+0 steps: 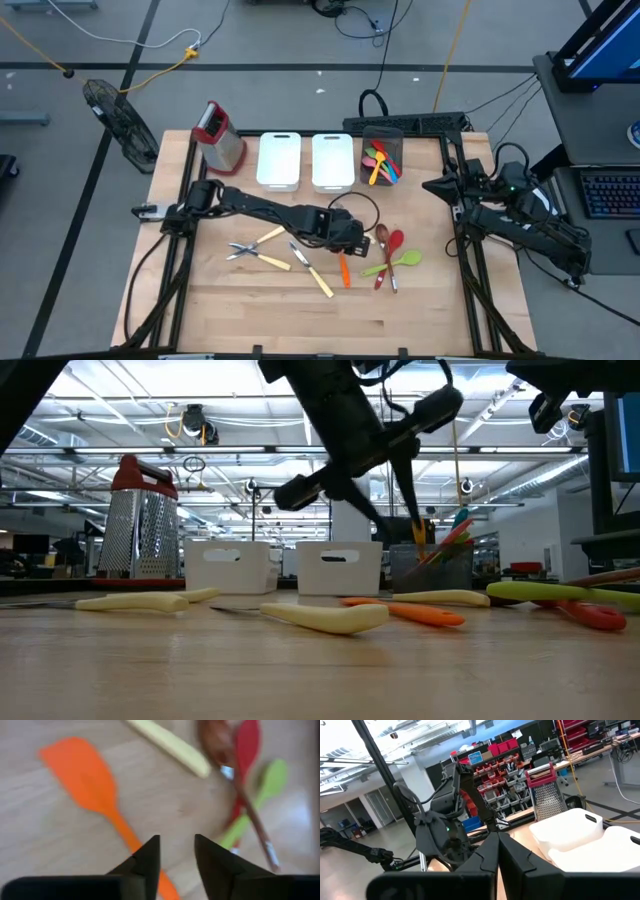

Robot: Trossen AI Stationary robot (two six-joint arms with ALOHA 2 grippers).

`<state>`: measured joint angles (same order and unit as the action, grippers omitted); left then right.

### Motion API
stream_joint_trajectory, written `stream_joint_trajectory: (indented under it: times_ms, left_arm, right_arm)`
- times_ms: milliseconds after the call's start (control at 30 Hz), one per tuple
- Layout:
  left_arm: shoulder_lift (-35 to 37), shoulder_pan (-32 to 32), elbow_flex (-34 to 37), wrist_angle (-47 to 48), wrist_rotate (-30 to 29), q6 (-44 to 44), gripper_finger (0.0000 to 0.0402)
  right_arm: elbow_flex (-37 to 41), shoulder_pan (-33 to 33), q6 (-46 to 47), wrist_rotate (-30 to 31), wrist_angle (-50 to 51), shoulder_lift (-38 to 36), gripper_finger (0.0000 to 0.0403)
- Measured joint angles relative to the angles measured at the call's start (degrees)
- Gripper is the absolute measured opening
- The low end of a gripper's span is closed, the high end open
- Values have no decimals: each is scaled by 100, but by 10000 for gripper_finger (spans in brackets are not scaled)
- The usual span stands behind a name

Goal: Pick & Place Kitchen Items
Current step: Put the orange spatula into the black bin

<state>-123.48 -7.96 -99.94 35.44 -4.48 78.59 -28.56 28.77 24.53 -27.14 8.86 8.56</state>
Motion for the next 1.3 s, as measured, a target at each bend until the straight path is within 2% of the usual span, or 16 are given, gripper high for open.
stream_joint_trajectory:
  times_ms: [200, 333, 500, 633, 800, 967, 1300]
  left_arm:
    - [-113, -53, 0, 388, -268, 520, 202]
    - [-331, -71, 2, 195, -301, 451, 232]
    - [-604, -6, 0, 285, -399, 488, 240]
    - [-729, 38, -31, 393, 32, 748, 241]
    - [-972, 17, -37, 273, -44, 749, 239]
    - [-1099, -4, -50, 540, 158, 711, 199]
    - [-1106, -38, -46, 1013, -88, 456, 46]
  right_arm:
    - [0, 0, -37, 2, 0, 0, 4]
    - [0, 4, -61, 4, -3, 2, 4]
    - [0, 3, -59, 4, -43, 13, 4]
    - [0, 4, -59, 4, -51, 35, 4]
    - [0, 7, -59, 24, -42, 44, 4]
    - [0, 7, -61, 28, -44, 44, 4]
    - [0, 7, -59, 48, -44, 44, 4]
